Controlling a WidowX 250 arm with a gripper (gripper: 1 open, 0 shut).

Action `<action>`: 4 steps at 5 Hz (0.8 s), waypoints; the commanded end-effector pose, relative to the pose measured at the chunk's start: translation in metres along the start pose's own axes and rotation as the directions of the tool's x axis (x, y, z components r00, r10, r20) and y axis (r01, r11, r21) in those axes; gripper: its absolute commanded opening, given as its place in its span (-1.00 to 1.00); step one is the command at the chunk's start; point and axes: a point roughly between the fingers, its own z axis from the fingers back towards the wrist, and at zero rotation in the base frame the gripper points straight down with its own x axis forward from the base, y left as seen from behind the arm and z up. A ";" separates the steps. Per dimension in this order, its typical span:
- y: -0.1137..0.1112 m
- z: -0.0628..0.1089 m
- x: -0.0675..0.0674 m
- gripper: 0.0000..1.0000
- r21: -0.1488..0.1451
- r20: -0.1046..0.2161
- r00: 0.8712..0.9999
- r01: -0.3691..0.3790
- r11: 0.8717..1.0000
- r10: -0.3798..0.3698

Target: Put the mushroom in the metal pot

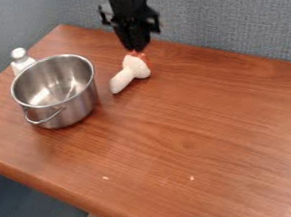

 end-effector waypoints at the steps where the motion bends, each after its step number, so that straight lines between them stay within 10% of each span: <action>1: 0.006 0.044 0.001 1.00 0.000 0.074 0.997 -0.024 1.000 0.024; 4: 0.016 0.014 -0.004 1.00 -0.031 0.002 0.999 0.039 0.999 -0.039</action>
